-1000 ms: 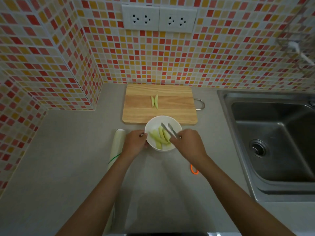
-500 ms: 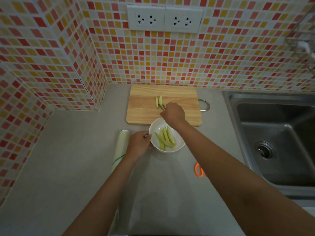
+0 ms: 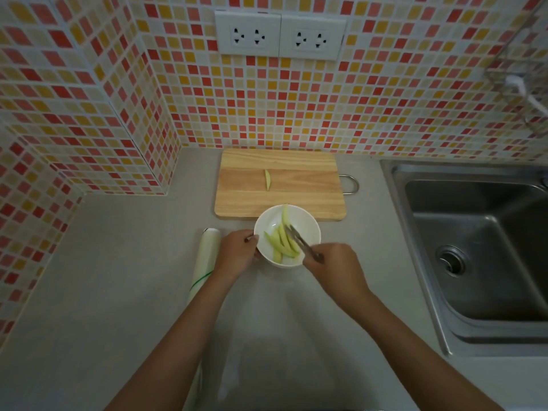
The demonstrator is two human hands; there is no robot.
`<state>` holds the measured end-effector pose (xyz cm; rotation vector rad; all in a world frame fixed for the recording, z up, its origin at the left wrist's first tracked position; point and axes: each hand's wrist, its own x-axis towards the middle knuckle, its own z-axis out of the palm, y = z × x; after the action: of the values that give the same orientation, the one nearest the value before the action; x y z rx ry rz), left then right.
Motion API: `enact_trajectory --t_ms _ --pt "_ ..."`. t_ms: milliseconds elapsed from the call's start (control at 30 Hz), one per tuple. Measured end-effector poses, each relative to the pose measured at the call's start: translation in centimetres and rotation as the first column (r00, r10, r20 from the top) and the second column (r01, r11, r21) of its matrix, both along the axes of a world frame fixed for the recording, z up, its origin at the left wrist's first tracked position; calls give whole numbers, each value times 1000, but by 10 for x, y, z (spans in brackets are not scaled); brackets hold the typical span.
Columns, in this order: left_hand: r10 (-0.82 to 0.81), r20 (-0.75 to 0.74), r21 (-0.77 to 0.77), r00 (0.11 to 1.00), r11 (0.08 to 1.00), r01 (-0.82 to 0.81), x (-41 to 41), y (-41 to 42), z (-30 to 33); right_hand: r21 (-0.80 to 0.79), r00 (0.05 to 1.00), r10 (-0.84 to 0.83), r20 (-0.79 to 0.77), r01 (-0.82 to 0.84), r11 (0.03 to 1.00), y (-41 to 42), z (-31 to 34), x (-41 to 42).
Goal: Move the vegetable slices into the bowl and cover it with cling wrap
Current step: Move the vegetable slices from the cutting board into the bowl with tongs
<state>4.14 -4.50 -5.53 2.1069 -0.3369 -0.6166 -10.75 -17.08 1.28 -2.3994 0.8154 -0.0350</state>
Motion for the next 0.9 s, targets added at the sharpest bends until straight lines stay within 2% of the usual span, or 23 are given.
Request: enact_trajectory --t_ms 167,300,433,700,800,900 --pt "-13 5 -5 1000 1000 13 0 1 -1 -85 977 50 -207 -69 994 13 -4 -9" --pt "-11 3 -8 1000 1000 11 0 0 2 -148 997 10 -83 -22 989 2 7 18" --pt "-20 -1 14 1000 1000 20 0 1 2 -41 998 -61 18 61 997 -21 8 84" --pt "-23 -20 -6 1000 1000 23 -1 1 3 -102 991 -1 -137 -13 995 -32 -23 166" --pt "-13 -36 -11 999 1000 13 -1 1 3 -127 989 -5 -149 -14 992 -34 -27 170" --pt "-8 -40 -15 999 1000 7 -2 1 4 -82 994 -8 -108 -1 997 -38 -21 161"
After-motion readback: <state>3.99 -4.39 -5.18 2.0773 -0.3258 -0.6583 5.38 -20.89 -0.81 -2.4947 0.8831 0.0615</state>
